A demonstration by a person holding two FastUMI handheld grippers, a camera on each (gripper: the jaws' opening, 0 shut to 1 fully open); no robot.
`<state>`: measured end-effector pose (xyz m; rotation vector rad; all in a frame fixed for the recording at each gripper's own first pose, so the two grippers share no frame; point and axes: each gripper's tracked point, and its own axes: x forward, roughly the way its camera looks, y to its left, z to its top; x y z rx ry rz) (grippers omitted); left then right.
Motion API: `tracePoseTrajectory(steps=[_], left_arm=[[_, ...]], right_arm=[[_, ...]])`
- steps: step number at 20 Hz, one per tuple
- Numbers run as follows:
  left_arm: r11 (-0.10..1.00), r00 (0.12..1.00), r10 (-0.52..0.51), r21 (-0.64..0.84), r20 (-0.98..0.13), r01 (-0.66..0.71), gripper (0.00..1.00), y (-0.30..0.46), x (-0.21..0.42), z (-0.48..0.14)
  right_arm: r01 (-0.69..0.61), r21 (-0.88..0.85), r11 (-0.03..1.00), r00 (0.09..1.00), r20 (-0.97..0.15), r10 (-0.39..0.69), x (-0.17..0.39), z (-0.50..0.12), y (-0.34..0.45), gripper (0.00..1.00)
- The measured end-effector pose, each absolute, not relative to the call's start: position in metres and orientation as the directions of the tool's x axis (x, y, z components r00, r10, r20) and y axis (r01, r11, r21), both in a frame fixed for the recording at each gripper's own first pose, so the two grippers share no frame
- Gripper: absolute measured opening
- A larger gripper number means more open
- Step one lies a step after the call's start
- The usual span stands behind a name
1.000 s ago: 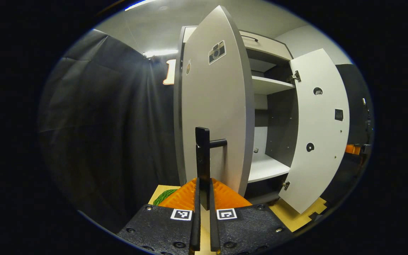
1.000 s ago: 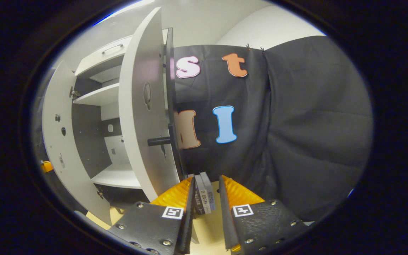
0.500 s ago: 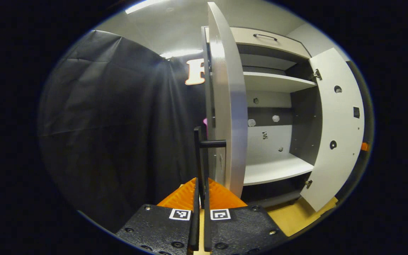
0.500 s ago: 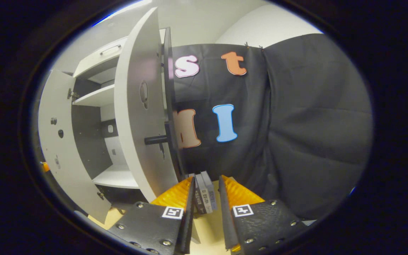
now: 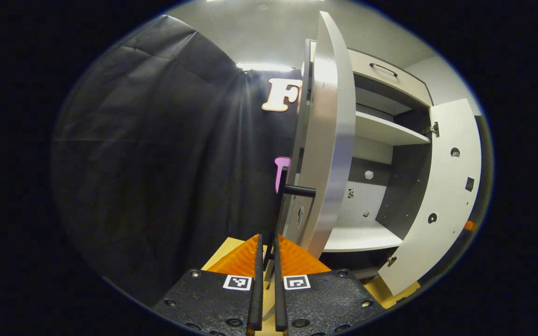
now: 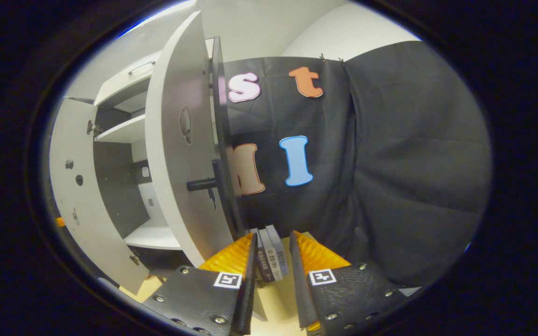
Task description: Open the right door of the double-door shoe cabinet with the right hand, and open the left door with the left hand.
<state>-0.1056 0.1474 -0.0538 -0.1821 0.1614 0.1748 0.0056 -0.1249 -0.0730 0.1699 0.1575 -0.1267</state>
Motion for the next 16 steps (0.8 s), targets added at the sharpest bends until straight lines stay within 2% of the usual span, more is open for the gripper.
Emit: tracePoseTrajectory(steps=[3, 6, 16], left_arm=[[0.973, 0.973, 0.155, -0.143, -0.174, -0.180, 0.08, 0.1464, -0.1064, -0.0528], [0.973, 0.973, 0.149, -0.149, -0.174, -0.175, 0.13, 0.1459, -0.1059, -0.0544], [0.975, 0.973, 0.142, -0.145, -0.181, -0.169, 0.13, 0.1451, -0.1071, -0.0576]], right_arm=[[0.149, 0.145, 0.978, 0.978, -0.169, -0.124, 0.0055, -0.0750, -0.1254, 0.38], [0.152, 0.147, 0.977, 0.977, -0.169, -0.126, 0.0053, -0.0747, -0.1242, 0.38], [0.162, 0.146, 0.976, 0.976, -0.170, -0.137, -0.0014, -0.0769, -0.1209, 0.38]])
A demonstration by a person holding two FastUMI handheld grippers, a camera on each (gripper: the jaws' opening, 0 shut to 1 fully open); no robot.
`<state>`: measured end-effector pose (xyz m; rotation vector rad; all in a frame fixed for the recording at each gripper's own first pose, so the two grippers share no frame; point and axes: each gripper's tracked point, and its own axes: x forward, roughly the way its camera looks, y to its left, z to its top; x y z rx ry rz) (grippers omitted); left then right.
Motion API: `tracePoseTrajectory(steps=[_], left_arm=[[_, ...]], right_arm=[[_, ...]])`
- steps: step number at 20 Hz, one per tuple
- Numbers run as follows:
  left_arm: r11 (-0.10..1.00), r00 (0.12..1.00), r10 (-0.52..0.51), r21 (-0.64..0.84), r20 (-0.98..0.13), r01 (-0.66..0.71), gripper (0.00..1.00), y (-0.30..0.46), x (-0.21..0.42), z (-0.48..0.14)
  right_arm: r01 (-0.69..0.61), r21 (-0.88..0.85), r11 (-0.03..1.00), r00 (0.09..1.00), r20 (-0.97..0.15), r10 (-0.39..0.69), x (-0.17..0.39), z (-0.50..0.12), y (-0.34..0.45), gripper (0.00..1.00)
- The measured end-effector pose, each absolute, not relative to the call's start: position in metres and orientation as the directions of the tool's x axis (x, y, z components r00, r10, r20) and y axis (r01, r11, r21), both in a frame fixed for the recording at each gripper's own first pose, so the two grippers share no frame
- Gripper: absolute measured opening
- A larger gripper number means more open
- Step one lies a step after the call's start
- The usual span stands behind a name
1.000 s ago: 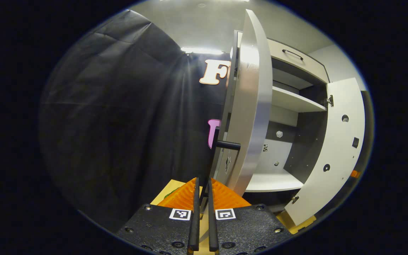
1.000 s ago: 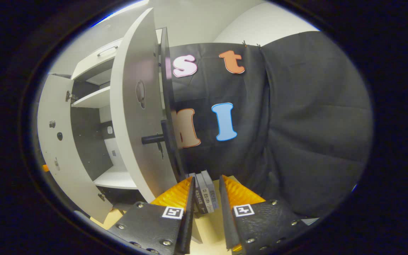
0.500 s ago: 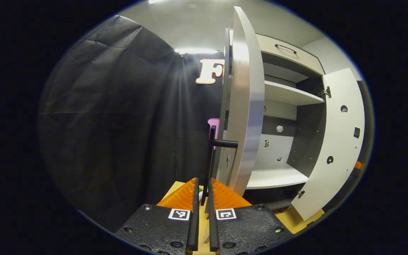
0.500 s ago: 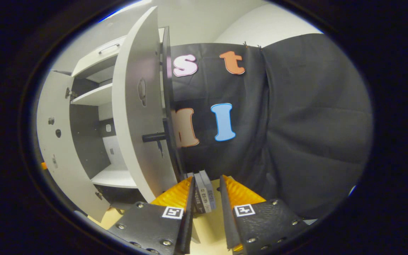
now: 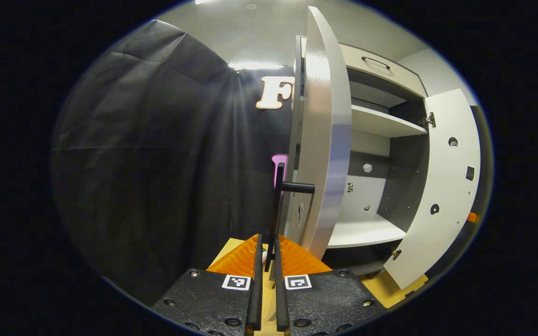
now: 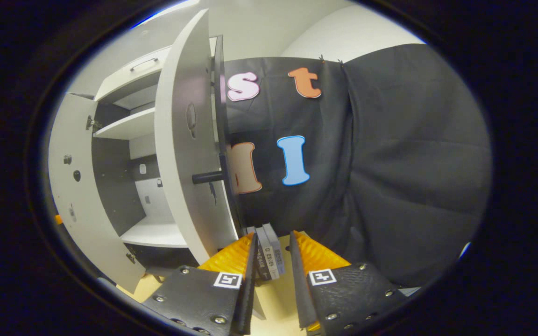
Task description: Open the right door of the double-door shoe cabinet with the right hand, and open the left door with the left hand.
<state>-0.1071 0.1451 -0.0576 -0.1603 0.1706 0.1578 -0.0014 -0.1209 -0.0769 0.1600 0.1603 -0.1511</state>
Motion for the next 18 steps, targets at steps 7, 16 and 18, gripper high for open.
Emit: tracePoseTrajectory(steps=[7, 16, 18], left_arm=[[0.975, 0.973, 0.139, -0.144, -0.185, -0.167, 0.13, 0.144, -0.108, -0.057], [0.978, 0.972, 0.163, -0.100, -0.171, -0.182, 0.12, 0.144, -0.122, -0.045], [0.978, 0.974, 0.167, -0.096, -0.156, -0.183, 0.15, 0.140, -0.138, -0.036]], right_arm=[[0.166, 0.147, 0.975, 0.976, -0.163, -0.142, -0.003, -0.078, -0.119, 0.38], [0.214, 0.132, 0.968, 0.969, -0.151, -0.194, -0.029, -0.076, -0.112, 0.38], [0.216, 0.118, 0.969, 0.970, -0.141, -0.199, -0.041, -0.072, -0.104, 0.38]])
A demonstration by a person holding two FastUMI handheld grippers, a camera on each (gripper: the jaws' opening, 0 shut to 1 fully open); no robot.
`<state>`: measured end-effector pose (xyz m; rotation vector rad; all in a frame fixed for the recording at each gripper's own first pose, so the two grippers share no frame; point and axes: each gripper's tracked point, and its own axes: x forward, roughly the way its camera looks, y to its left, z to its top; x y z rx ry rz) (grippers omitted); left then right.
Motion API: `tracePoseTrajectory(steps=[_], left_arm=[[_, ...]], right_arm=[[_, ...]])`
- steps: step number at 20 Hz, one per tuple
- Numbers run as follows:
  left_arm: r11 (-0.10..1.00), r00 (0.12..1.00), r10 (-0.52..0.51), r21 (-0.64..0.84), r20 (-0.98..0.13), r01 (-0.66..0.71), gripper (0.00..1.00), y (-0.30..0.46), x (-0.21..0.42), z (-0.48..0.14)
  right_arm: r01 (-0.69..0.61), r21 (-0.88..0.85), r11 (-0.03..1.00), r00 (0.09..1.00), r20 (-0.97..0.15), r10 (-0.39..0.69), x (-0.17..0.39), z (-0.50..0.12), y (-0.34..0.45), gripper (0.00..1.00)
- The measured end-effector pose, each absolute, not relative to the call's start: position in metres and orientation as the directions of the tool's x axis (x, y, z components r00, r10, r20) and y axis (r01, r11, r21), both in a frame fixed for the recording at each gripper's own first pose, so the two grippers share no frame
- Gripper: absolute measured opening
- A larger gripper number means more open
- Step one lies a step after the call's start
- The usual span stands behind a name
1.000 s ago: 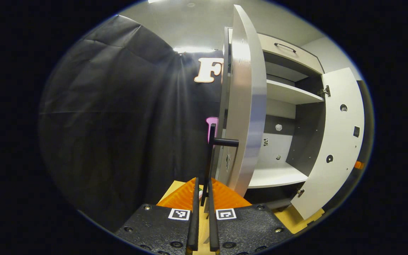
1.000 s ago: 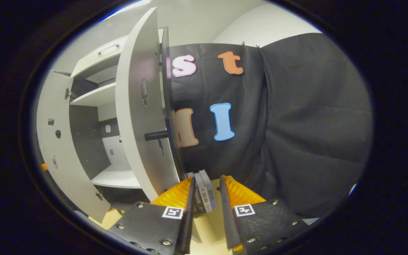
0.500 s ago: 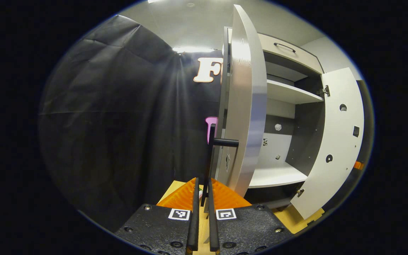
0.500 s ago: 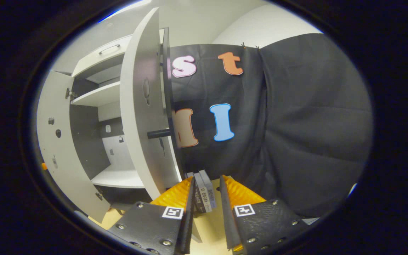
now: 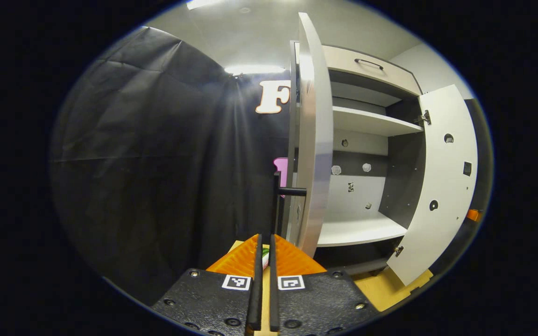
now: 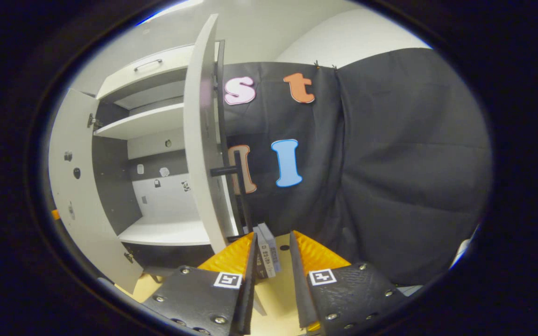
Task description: Open the right door of the double-door shoe cabinet with the right hand, and open the left door with the left hand.
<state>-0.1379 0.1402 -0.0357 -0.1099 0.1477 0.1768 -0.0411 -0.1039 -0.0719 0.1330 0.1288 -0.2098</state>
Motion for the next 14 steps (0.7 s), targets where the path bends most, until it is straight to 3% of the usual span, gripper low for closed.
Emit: tracePoseTrajectory(steps=[2, 3, 4, 6, 7, 9, 10, 11, 12, 14], left_arm=[[0.981, 0.978, 0.151, -0.097, -0.144, -0.166, 0.00, 0.131, -0.144, -0.029], [0.984, 0.980, 0.136, -0.096, -0.142, -0.151, 0.15, 0.124, -0.146, -0.027], [0.986, 0.983, 0.121, -0.094, -0.140, -0.135, 0.07, 0.116, -0.148, -0.026], [0.992, 0.989, 0.075, -0.094, -0.130, -0.087, 0.07, 0.096, -0.149, -0.020], [0.993, 0.991, 0.054, -0.094, -0.121, -0.065, 0.07, 0.087, -0.148, -0.016], [0.994, 0.994, -0.006, -0.107, -0.113, -0.006, 0.07, 0.063, -0.148, -0.013], [0.993, 0.993, -0.037, -0.119, -0.111, 0.024, 0.07, 0.051, -0.147, -0.012], [0.989, 0.992, -0.071, -0.136, -0.106, 0.057, 0.07, 0.038, -0.144, -0.010], [0.985, 0.990, -0.101, -0.152, -0.096, 0.086, 0.07, 0.026, -0.139, -0.007], [0.978, 0.987, -0.148, -0.161, -0.066, 0.136, 0.07, 0.007, -0.128, 0.000]], right_arm=[[0.201, 0.089, 0.976, 0.973, -0.133, -0.188, -0.051, -0.066, -0.090, 0.38], [0.185, 0.077, 0.980, 0.976, -0.127, -0.175, -0.054, -0.062, -0.080, 0.38], [0.167, 0.065, 0.984, 0.980, -0.120, -0.158, -0.058, -0.059, -0.069, 0.37], [0.139, 0.034, 0.990, 0.985, -0.104, -0.134, -0.062, -0.049, -0.048, 0.38], [0.118, 0.025, 0.993, 0.989, -0.096, -0.115, -0.063, -0.044, -0.035, 0.29], [0.070, 0.006, 0.998, 0.994, -0.085, -0.070, -0.065, -0.037, -0.005, 0.47], [0.042, 0.001, 0.999, 0.996, -0.078, -0.042, -0.066, -0.034, 0.012, 0.29], [0.008, 0.008, 1.000, 0.998, -0.066, -0.008, -0.066, -0.031, 0.031, 0.29], [-0.034, 0.017, 0.999, 0.998, -0.055, 0.035, -0.065, -0.026, 0.050, 0.47], [-0.082, 0.016, 0.996, 0.996, -0.033, 0.083, -0.056, -0.020, 0.081, 0.46]])
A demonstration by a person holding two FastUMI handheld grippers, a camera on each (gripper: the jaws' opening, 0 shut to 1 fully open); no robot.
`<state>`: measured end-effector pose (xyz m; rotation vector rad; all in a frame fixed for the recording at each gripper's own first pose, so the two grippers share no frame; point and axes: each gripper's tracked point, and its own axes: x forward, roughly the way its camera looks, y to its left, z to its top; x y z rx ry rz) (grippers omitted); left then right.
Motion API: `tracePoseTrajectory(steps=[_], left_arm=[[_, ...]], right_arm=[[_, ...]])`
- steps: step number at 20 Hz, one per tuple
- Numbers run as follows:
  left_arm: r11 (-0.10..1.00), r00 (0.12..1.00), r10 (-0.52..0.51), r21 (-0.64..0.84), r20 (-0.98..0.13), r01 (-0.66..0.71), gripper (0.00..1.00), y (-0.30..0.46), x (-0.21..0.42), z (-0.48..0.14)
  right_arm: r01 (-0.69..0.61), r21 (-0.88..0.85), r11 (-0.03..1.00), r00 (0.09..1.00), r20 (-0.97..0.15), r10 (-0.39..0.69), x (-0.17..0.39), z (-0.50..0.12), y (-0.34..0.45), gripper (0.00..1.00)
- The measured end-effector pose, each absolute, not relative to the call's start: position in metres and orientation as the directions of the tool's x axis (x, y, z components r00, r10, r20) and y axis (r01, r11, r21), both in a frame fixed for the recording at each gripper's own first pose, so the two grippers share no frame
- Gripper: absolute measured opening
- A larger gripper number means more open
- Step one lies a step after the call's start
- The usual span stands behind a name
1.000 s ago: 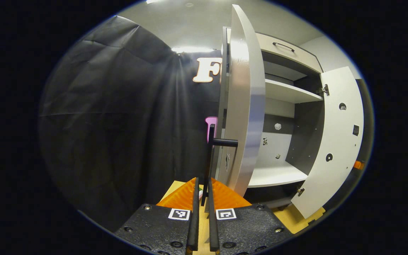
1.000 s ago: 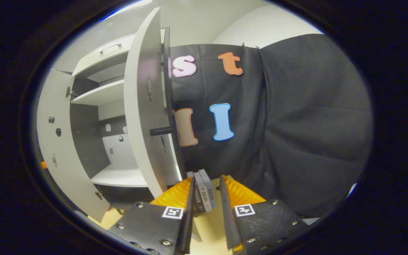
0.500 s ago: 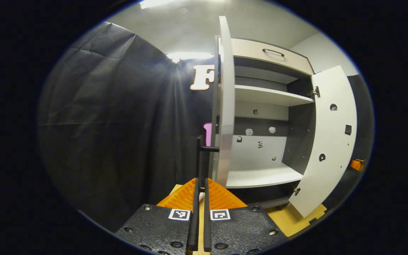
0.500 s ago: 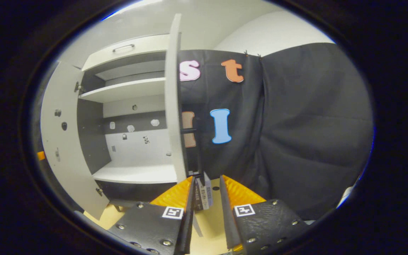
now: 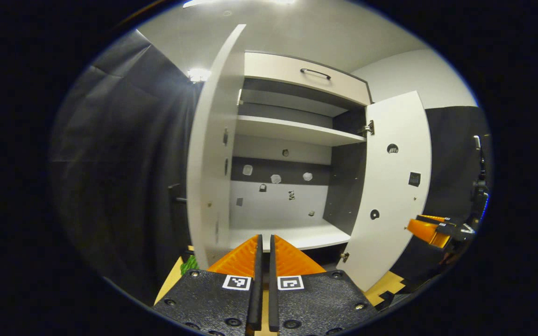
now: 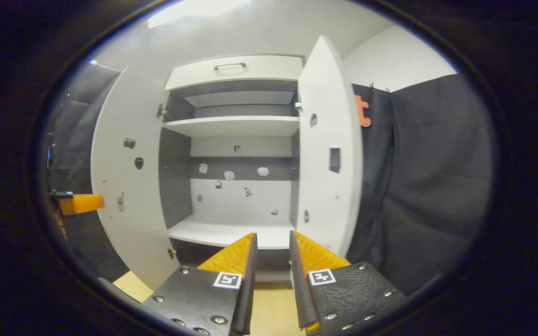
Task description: Open the right door of the double-door shoe cabinet with the right hand, and open the left door with the left hand.
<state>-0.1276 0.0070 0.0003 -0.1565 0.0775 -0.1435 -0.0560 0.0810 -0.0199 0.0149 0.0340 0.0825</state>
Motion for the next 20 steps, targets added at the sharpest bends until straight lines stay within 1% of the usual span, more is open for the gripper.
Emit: tracePoseTrajectory(steps=[1, 2, 3, 6, 8, 12, 13, 14, 15, 16, 17, 18, 19, 20], left_arm=[[0.976, 0.985, -0.163, -0.154, -0.053, 0.153, 0.07, -0.001, -0.121, 0.005], [0.975, 0.984, -0.175, -0.146, -0.045, 0.167, 0.07, -0.008, -0.115, 0.008], [0.974, 0.982, -0.186, -0.141, -0.033, 0.179, 0.07, -0.014, -0.108, 0.014], [0.973, 0.981, -0.193, -0.135, -0.029, 0.187, 0.07, -0.028, -0.085, 0.024], [0.972, 0.979, -0.199, -0.133, -0.041, 0.192, 0.07, -0.035, -0.072, 0.024], [0.970, 0.978, -0.201, -0.147, -0.048, 0.192, 0.07, -0.042, -0.052, 0.025], [0.970, 0.979, -0.199, -0.150, -0.049, 0.190, 0.00, -0.043, -0.049, 0.026], [0.971, 0.980, -0.195, -0.149, -0.047, 0.186, 0.07, -0.042, -0.046, 0.026], [0.972, 0.981, -0.191, -0.147, -0.044, 0.183, 0.07, -0.042, -0.044, 0.028], [0.973, 0.981, -0.188, -0.143, -0.040, 0.181, 0.07, -0.041, -0.042, 0.028], [0.973, 0.981, -0.190, -0.139, -0.035, 0.183, 0.07, -0.042, -0.041, 0.030], [0.973, 0.981, -0.190, -0.138, -0.030, 0.184, 0.07, -0.043, -0.039, 0.031], [0.974, 0.983, -0.184, -0.138, -0.026, 0.178, 0.07, -0.042, -0.037, 0.032], [0.973, 0.982, -0.187, -0.142, -0.019, 0.183, 0.10, -0.042, -0.037, 0.034]], right_arm=[[-0.095, 0.011, 0.995, 0.995, -0.022, 0.095, -0.052, -0.014, 0.091, 0.28], [-0.114, 0.012, 0.993, 0.993, -0.009, 0.114, -0.049, -0.005, 0.103, 0.28], [-0.129, 0.012, 0.992, 0.992, 0.004, 0.129, -0.045, 0.003, 0.115, 0.37], [-0.151, -0.012, 0.988, 0.987, 0.048, 0.151, -0.030, 0.031, 0.136, 0.37], [-0.145, -0.011, 0.989, 0.987, 0.070, 0.145, -0.022, 0.045, 0.141, 0.37], [-0.121, 0.025, 0.992, 0.991, 0.068, 0.119, -0.005, 0.050, 0.142, 0.37], [-0.116, 0.030, 0.993, 0.992, 0.062, 0.114, -0.002, 0.048, 0.142, 0.37], [-0.110, 0.033, 0.993, 0.993, 0.055, 0.108, 0.002, 0.047, 0.140, 0.37], [-0.112, 0.036, 0.993, 0.993, 0.052, 0.111, 0.005, 0.046, 0.141, 0.38], [-0.112, 0.033, 0.993, 0.993, 0.047, 0.110, 0.007, 0.044, 0.142, 0.43], [-0.103, 0.027, 0.994, 0.994, 0.045, 0.102, 0.009, 0.043, 0.141, 0.67], [-0.103, 0.021, 0.994, 0.994, 0.047, 0.102, 0.011, 0.044, 0.141, 0.80], [-0.106, 0.021, 0.994, 0.993, 0.046, 0.105, 0.013, 0.044, 0.144, 0.94], [-0.111, 0.025, 0.993, 0.993, 0.044, 0.110, 0.014, 0.043, 0.146, 0.97]])
